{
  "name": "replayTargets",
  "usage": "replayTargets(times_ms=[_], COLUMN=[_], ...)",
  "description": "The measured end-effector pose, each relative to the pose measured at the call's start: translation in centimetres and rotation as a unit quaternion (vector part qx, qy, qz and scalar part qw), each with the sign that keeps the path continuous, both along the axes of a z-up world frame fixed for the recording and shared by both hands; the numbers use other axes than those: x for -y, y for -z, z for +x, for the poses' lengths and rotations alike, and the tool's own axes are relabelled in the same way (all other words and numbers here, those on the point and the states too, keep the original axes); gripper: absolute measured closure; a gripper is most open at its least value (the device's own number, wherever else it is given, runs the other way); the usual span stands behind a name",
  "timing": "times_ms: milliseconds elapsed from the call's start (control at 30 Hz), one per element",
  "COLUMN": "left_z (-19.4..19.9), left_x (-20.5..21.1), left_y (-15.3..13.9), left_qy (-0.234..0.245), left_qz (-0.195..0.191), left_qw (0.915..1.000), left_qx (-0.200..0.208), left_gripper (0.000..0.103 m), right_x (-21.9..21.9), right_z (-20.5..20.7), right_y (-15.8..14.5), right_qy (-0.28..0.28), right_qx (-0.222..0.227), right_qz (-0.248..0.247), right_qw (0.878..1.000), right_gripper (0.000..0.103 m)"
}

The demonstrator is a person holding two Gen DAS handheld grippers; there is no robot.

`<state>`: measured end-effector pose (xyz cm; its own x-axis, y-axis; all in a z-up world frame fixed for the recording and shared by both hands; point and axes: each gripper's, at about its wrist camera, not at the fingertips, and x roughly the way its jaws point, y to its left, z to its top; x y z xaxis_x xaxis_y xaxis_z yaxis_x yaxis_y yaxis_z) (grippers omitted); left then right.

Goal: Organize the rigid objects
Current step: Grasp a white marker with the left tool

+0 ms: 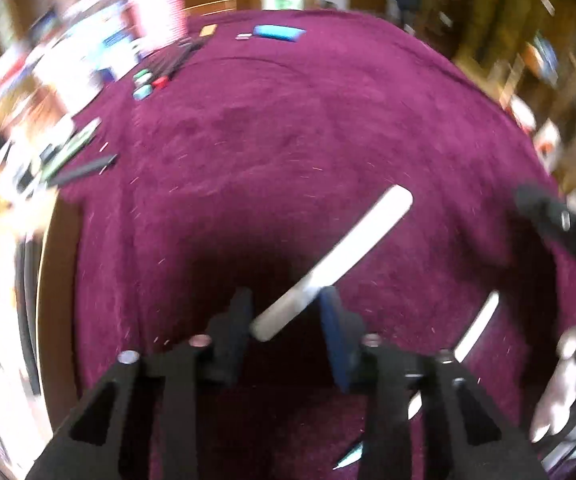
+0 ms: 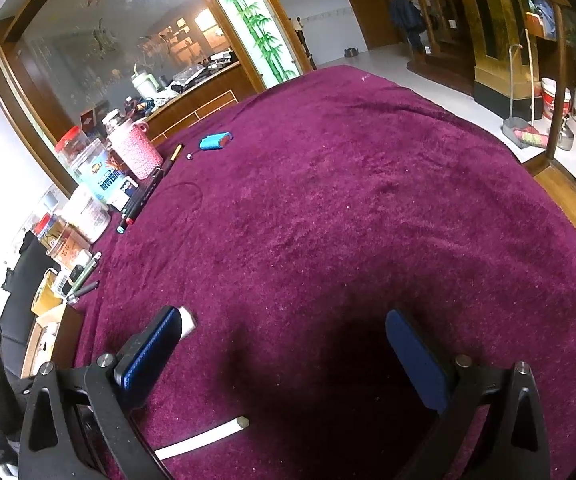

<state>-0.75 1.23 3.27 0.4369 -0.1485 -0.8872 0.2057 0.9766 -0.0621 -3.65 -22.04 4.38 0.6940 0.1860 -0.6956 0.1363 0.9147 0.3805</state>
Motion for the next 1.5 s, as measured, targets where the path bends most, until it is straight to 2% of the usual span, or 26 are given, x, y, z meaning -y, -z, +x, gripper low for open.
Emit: replayTargets(times_ms=[100, 167, 300, 367, 433, 467, 533, 567, 633, 700, 733, 800, 933, 1000, 1067, 1133, 1167, 1233, 1267, 1333, 1400, 1500], left_z=[-0.2, -0.7, -0.9, -0.4, 0.0, 0.1, 0.2, 0.4, 1.0, 1.9, 2.0, 1.7, 1.0, 0.8, 1.1, 1.2, 1.3, 1.4, 1.3, 0.9, 0.5, 0.0], left_x=[-1.6, -1.7, 0.0, 0.4, 1.4, 1.5, 1.9, 1.8, 1.0, -1.2, -1.3, -0.6, -0.8, -0.6, -0.4, 0.4, 0.6, 1.5, 2.0, 3.2, 3.9, 4.2], left_y=[0.0, 0.0, 0.0, -0.2, 0.2, 0.5, 0.6, 0.6, 1.0, 1.6, 1.5, 1.3, 1.1, 1.1, 1.0, 0.9, 0.9, 0.7, 0.6, 0.5, 0.5, 0.5], left_qy=[-0.041, -0.043, -0.018, -0.014, 0.001, 0.009, 0.011, 0.009, -0.009, -0.031, -0.024, -0.011, -0.024, -0.038, -0.036, -0.011, -0.001, 0.030, 0.045, 0.074, 0.088, 0.085], left_qz=[-0.043, -0.056, -0.005, 0.006, 0.041, 0.053, 0.081, 0.087, 0.078, 0.010, 0.005, 0.026, 0.019, 0.023, 0.028, 0.030, 0.034, 0.035, 0.034, 0.039, 0.045, 0.050], left_qw=[0.9982, 0.9975, 0.9997, 0.9996, 0.9986, 0.9980, 0.9955, 0.9949, 0.9961, 0.9994, 0.9996, 0.9994, 0.9987, 0.9983, 0.9984, 0.9988, 0.9987, 0.9983, 0.9978, 0.9960, 0.9944, 0.9940], left_qx=[-0.007, -0.006, 0.013, 0.022, 0.033, 0.033, 0.049, 0.051, 0.041, 0.016, 0.016, 0.019, 0.042, 0.039, 0.033, 0.036, 0.037, 0.036, 0.033, 0.031, 0.037, 0.047], left_gripper=[0.075, 0.073, 0.062, 0.054, 0.040, 0.038, 0.022, 0.018, 0.001, 0.001, 0.001, 0.000, 0.000, 0.000, 0.003, 0.017, 0.021, 0.047, 0.054, 0.078, 0.088, 0.091], right_x=[0.0, 0.0, 0.1, 0.1, 0.1, 0.0, 0.0, 0.0, 0.0, 0.0, -0.1, -0.1, -0.1, 0.0, 0.0, 0.0, -0.1, -0.2, -0.2, -0.3, -0.3, -0.5], right_z=[0.0, 0.0, -0.1, 0.0, 0.0, 0.1, 0.1, 0.1, 0.1, 0.1, 0.1, 0.1, 0.2, 0.1, 0.2, 0.2, 0.2, 0.3, 0.4, 0.5, 0.5, 0.5], right_y=[0.1, 0.1, 0.2, 0.2, 0.3, 0.4, 0.4, 0.5, 0.5, 0.5, 0.5, 0.6, 0.8, 0.9, 0.9, 0.9, 0.9, 0.9, 1.0, 1.1, 1.1, 1.1], right_qy=[-0.001, -0.002, -0.002, -0.001, -0.001, -0.002, -0.002, -0.002, -0.003, -0.004, -0.004, -0.005, -0.003, 0.001, 0.004, 0.004, 0.003, 0.000, 0.000, -0.002, -0.002, -0.003], right_qx=[-0.002, -0.004, -0.004, -0.005, -0.008, -0.010, -0.011, -0.011, -0.011, -0.011, -0.012, -0.015, -0.022, -0.023, -0.024, -0.023, -0.023, -0.025, -0.026, -0.030, -0.030, -0.031], right_qz=[0.002, 0.004, 0.004, 0.005, 0.006, 0.008, 0.009, 0.009, 0.010, 0.012, 0.012, 0.013, 0.012, 0.009, 0.005, 0.003, 0.002, -0.001, -0.002, -0.005, -0.007, -0.015], right_qw=[1.000, 1.000, 1.000, 1.000, 1.000, 1.000, 1.000, 1.000, 1.000, 1.000, 1.000, 1.000, 1.000, 1.000, 1.000, 1.000, 1.000, 1.000, 1.000, 1.000, 1.000, 0.999], right_gripper=[0.001, 0.001, 0.001, 0.001, 0.001, 0.001, 0.001, 0.001, 0.001, 0.001, 0.001, 0.001, 0.001, 0.001, 0.001, 0.001, 0.001, 0.001, 0.001, 0.001, 0.001, 0.001])
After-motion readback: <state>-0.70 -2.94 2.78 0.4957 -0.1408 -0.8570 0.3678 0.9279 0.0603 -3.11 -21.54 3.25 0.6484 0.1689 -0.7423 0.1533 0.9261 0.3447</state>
